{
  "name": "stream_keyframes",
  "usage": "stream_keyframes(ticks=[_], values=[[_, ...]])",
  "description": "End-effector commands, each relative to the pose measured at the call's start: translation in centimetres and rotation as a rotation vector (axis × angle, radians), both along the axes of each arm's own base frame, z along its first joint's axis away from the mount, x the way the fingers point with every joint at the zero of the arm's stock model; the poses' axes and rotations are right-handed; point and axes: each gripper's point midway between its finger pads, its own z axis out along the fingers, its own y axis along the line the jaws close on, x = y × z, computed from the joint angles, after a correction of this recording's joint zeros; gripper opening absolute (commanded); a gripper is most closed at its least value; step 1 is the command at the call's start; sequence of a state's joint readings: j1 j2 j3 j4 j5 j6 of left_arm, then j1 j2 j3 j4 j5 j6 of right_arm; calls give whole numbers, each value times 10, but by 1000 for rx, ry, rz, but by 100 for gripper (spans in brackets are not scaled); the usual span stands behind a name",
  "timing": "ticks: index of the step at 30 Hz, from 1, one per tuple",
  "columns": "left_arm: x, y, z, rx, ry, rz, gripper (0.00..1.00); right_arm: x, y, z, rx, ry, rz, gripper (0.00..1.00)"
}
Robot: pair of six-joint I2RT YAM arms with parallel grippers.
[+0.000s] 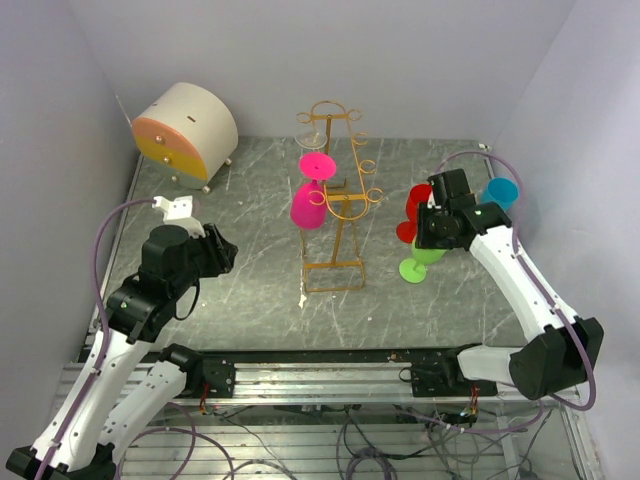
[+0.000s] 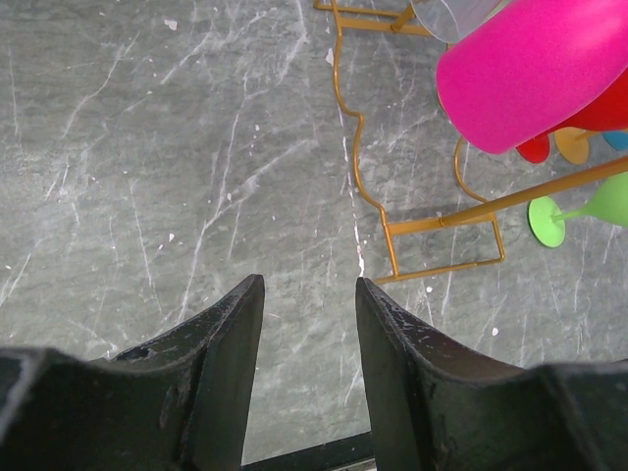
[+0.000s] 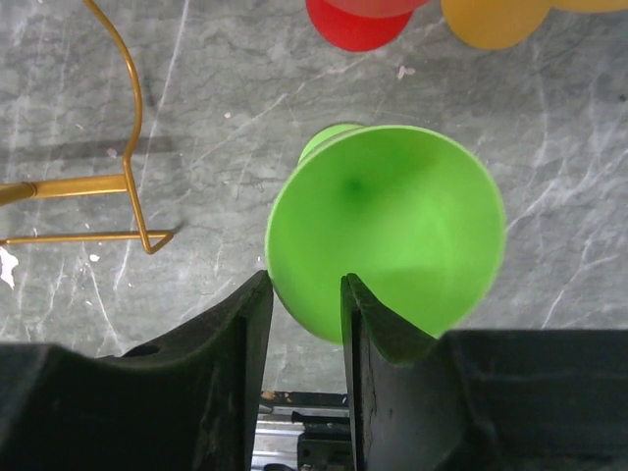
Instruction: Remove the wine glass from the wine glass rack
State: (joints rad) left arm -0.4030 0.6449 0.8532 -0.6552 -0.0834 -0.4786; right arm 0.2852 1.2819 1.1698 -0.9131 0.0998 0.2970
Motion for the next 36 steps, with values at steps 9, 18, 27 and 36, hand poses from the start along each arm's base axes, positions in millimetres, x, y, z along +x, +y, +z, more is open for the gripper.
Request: stream_keyframes(ticks=[9, 18, 27, 36], values=[[6, 0, 2, -5, -16, 16, 53, -12, -5, 102, 76, -262, -7, 43], [17, -20, 24, -128, -48, -6, 53, -32, 13, 142, 207, -394, 97, 44], [69, -70, 104, -333, -89, -78, 52, -42, 25, 162, 284, -473, 154, 44], [110, -96, 155, -675, -82, -220, 50, -46, 29, 170, 309, -510, 183, 44]])
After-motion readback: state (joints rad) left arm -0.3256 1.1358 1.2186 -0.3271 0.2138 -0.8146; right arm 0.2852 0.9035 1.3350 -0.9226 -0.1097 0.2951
